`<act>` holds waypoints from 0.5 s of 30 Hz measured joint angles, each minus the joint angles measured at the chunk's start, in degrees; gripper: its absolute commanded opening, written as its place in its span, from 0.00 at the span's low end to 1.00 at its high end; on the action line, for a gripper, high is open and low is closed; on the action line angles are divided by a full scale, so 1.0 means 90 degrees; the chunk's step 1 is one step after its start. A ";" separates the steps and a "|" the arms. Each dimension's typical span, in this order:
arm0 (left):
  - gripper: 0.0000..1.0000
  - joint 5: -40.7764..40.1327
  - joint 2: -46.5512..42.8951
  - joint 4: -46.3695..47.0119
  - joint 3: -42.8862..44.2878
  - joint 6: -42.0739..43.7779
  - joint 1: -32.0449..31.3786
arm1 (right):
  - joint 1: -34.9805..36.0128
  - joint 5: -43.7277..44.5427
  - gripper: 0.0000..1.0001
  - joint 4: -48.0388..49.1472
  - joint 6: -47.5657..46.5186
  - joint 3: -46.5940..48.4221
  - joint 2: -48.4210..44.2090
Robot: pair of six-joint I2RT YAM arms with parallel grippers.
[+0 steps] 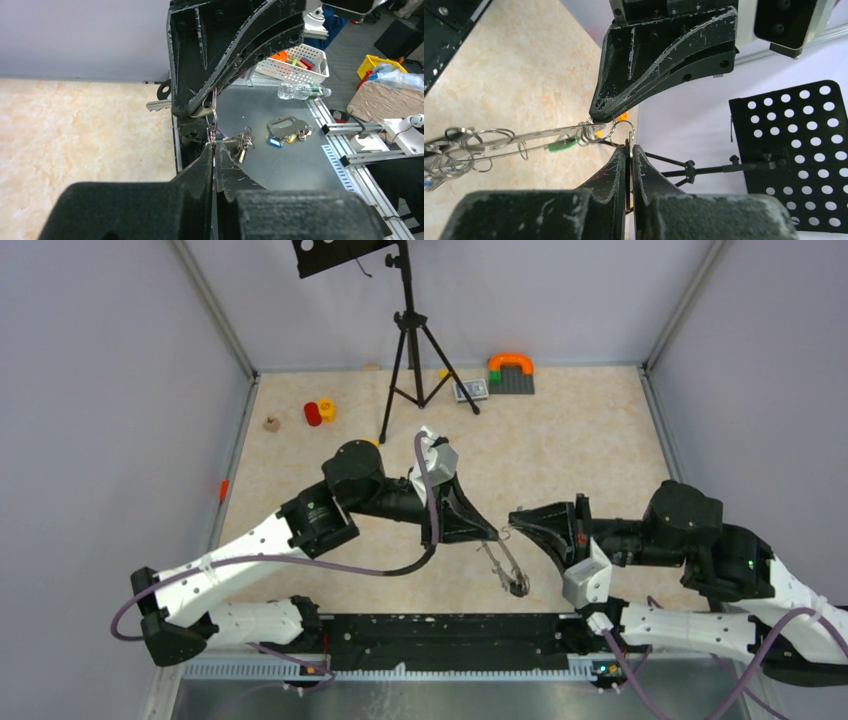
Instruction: Remove the keys from the keyring
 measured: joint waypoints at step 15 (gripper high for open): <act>0.00 -0.1185 0.0177 -0.1557 0.0423 -0.0090 0.0019 | 0.0000 0.0486 0.00 -0.0408 -0.1032 0.0000 0.0080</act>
